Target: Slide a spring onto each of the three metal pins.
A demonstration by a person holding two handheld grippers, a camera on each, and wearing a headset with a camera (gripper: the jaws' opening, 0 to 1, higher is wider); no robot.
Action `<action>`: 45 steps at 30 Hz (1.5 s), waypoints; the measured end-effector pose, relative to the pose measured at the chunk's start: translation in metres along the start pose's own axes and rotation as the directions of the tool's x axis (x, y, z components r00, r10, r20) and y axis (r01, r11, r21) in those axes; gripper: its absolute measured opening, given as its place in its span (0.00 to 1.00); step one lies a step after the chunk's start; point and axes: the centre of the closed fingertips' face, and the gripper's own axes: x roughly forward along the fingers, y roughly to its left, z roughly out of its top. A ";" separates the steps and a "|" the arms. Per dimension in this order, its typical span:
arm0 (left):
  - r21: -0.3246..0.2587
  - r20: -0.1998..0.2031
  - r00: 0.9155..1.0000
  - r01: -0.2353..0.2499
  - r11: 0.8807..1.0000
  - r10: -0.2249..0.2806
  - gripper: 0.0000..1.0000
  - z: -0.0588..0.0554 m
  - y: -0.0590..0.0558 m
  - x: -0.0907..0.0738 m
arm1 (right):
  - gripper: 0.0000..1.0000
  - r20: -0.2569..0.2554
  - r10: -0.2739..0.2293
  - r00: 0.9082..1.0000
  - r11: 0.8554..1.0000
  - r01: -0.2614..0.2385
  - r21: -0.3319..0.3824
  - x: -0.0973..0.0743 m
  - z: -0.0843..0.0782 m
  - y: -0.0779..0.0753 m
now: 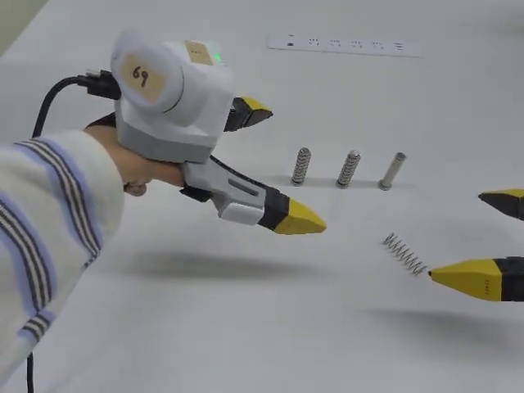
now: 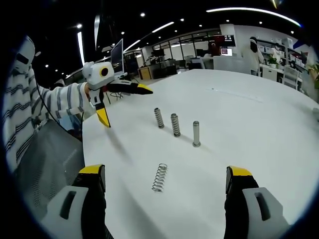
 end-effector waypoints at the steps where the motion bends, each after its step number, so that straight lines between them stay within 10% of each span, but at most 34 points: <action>1: 0.011 -0.002 1.000 0.010 1.000 -0.010 0.93 0.001 -0.002 0.001 | 1.00 -0.001 -0.001 1.000 1.000 0.001 -0.001 0.000 0.000 0.000; 22: 0.171 -0.071 0.978 0.204 0.964 -0.195 0.77 0.024 -0.042 0.042 | 0.99 -0.010 -0.012 1.000 1.000 0.012 0.001 -0.009 -0.004 0.003; 36: 0.210 -0.190 0.929 0.353 0.912 -0.317 0.67 0.009 -0.075 0.071 | 0.99 -0.044 -0.018 0.999 1.000 0.018 0.000 -0.012 -0.012 0.006; 41: 0.213 -0.248 0.893 0.427 0.879 -0.374 0.56 -0.001 -0.087 0.080 | 0.99 -0.040 -0.017 0.999 1.000 0.017 0.004 -0.013 -0.013 0.007; 45: 0.230 -0.272 0.882 0.449 0.864 -0.386 0.53 -0.003 -0.091 0.087 | 0.99 -0.033 -0.013 0.999 1.000 0.013 0.003 -0.014 -0.011 0.009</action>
